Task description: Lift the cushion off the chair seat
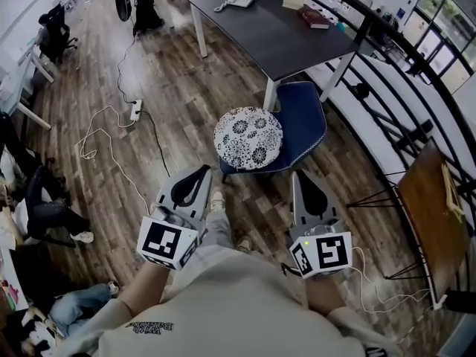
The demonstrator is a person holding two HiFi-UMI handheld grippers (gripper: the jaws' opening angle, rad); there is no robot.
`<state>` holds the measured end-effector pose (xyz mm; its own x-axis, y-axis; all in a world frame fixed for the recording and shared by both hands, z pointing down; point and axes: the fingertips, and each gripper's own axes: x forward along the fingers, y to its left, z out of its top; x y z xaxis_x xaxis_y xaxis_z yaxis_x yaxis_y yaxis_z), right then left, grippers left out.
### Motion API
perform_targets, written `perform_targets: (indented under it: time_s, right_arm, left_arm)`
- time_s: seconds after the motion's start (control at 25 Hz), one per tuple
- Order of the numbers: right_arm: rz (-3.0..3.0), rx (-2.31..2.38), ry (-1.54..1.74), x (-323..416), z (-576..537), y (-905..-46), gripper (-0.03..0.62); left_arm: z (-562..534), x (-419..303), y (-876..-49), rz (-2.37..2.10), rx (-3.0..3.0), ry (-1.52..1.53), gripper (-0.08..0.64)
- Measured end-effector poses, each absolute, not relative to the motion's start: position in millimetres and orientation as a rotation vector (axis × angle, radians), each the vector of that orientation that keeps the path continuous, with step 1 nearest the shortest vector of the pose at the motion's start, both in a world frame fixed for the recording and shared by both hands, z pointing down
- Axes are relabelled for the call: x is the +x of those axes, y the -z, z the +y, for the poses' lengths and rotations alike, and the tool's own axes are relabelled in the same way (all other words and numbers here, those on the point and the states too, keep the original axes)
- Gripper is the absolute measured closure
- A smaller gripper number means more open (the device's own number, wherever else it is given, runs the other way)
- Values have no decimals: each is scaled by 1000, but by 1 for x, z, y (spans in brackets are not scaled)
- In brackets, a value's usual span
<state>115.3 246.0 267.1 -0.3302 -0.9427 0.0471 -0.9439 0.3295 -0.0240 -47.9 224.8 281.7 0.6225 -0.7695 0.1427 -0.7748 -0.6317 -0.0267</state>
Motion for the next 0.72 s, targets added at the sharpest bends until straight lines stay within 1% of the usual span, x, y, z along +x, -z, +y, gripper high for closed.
perform_targets:
  time_s: [0.4,0.72]
  right_arm:
    - [-2508,1804,-81,107,196,-279,590]
    - [-2467,1822,-84,106,125,-283,590]
  left_arm:
    - [173,-42,-285,-1264,2827,-188,555]
    - [98,-36,-292,-1204,2836,-193,555]
